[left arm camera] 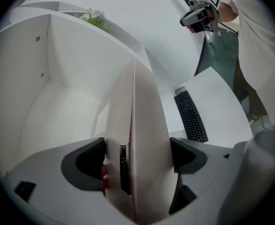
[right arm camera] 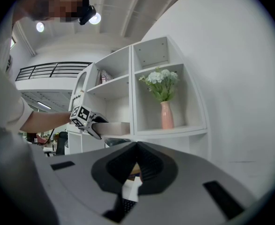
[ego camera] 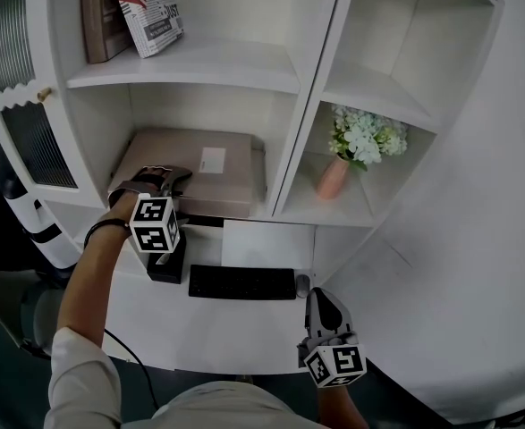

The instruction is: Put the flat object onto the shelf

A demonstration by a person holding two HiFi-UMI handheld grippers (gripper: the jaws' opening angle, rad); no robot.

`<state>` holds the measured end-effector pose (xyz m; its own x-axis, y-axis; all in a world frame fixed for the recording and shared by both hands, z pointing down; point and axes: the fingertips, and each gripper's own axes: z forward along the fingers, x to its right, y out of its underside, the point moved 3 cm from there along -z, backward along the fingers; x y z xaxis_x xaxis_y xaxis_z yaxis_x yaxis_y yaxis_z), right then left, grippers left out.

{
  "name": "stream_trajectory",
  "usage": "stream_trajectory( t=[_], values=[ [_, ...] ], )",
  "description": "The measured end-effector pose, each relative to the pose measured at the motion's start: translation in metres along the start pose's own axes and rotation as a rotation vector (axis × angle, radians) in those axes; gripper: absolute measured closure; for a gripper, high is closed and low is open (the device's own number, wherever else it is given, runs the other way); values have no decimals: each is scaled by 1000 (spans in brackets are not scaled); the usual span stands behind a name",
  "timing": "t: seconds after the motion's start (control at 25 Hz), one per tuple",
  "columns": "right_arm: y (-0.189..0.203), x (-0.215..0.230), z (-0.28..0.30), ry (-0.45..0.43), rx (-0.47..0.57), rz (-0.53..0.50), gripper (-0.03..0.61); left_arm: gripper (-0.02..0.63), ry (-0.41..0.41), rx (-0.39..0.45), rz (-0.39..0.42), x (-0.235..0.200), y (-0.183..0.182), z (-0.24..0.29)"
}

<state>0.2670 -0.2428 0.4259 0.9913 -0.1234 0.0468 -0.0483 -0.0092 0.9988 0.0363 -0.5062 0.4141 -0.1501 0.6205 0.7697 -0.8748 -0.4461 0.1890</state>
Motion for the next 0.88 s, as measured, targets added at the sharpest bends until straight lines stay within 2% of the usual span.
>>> stream_trajectory(
  t=[0.4, 0.64, 0.76, 0.88],
  values=[
    [-3, -7, 2, -8, 0, -5, 575, 175, 54, 45, -58, -5, 2, 2],
    [-7, -11, 2, -13, 3, -10, 575, 170, 22, 55, -55, -4, 2, -2],
    [-9, -12, 3, -15, 5, -15, 574, 172, 3, 85, -74, -5, -3, -11],
    [-9, -16, 3, -22, 7, -17, 575, 172, -15, 67, -32, 3, -4, -19]
  ],
)
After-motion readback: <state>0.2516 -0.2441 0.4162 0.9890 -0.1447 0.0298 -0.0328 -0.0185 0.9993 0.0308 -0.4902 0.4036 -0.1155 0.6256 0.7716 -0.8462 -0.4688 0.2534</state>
